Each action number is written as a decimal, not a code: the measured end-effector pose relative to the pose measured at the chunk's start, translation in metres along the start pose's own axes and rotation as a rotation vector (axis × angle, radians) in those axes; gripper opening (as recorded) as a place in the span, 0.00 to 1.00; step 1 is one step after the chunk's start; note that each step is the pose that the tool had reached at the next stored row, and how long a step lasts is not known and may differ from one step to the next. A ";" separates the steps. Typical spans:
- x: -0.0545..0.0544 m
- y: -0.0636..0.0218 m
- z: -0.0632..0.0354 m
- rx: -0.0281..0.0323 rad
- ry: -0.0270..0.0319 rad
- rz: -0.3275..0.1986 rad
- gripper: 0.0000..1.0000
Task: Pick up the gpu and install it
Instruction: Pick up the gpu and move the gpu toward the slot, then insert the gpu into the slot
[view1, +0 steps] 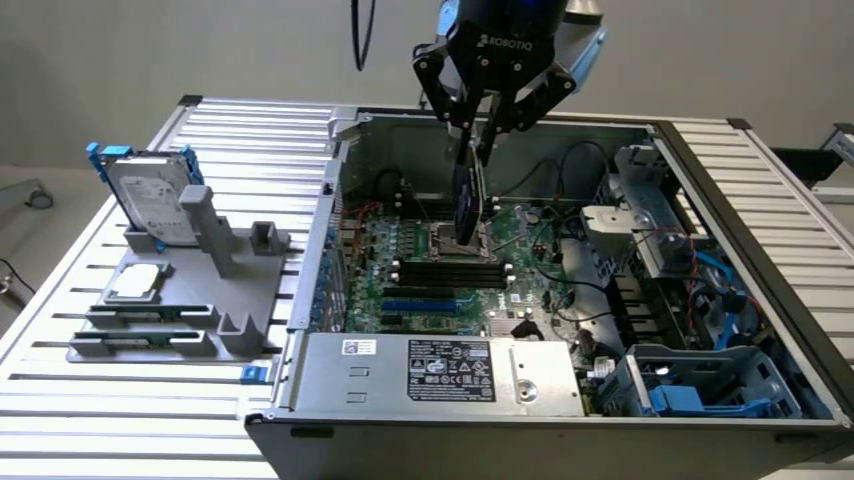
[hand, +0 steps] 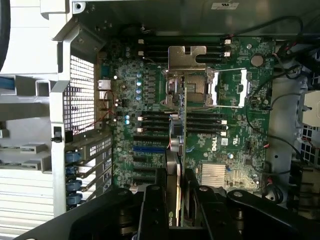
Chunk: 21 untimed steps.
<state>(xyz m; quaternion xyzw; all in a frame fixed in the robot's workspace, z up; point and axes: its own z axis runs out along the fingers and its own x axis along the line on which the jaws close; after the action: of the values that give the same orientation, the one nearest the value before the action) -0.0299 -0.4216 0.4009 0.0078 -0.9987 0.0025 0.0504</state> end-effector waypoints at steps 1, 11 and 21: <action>0.000 0.0000 0.0000 0.0000 0.0000 0.000 0.26; 0.000 0.0000 0.0002 0.0000 0.0000 0.000 0.26; 0.005 0.0004 0.0105 0.0020 -0.0053 -0.120 0.26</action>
<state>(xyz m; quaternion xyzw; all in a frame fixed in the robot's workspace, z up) -0.0358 -0.4213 0.3909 0.0676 -0.9966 0.0004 0.0478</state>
